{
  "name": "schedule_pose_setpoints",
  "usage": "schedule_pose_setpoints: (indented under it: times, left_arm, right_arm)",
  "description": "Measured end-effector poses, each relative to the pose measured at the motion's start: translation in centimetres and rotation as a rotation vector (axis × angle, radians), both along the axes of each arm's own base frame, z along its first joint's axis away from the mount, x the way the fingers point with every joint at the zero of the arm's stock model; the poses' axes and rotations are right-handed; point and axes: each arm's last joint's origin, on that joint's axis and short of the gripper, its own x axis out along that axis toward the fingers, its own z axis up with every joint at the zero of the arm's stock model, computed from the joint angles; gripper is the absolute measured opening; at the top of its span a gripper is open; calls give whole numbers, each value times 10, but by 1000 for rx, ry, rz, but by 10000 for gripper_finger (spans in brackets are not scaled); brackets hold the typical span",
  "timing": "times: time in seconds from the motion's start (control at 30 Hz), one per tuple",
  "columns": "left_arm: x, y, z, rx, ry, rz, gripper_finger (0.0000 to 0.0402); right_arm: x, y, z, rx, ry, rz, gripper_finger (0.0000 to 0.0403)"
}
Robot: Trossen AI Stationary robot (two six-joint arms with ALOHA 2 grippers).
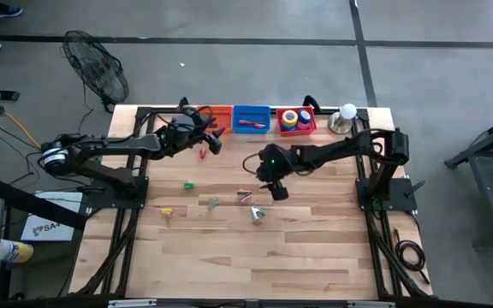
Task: Pick and place Stapler, Stapler remover, tape
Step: Put the pink staple remover into the orange bin
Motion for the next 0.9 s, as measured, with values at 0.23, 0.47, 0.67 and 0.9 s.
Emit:
schedule_pose_setpoints:
  times: [0.23,0.47,0.67,0.9]
  left_arm:
    - [0,-7,6,16,-18,-31,248]
    - [0,-7,5,9,-12,-37,248]
    - [0,-7,5,7,-16,-36,248]
    - [0,-7,5,3,-19,-35,248]
  right_arm:
    - [-6,22,-14,-18,-137,39,193]
    - [-17,29,-24,2,-277,22,193]
    - [-19,29,-24,8,-316,14,193]
    - [-18,29,-23,22,-316,2,193]
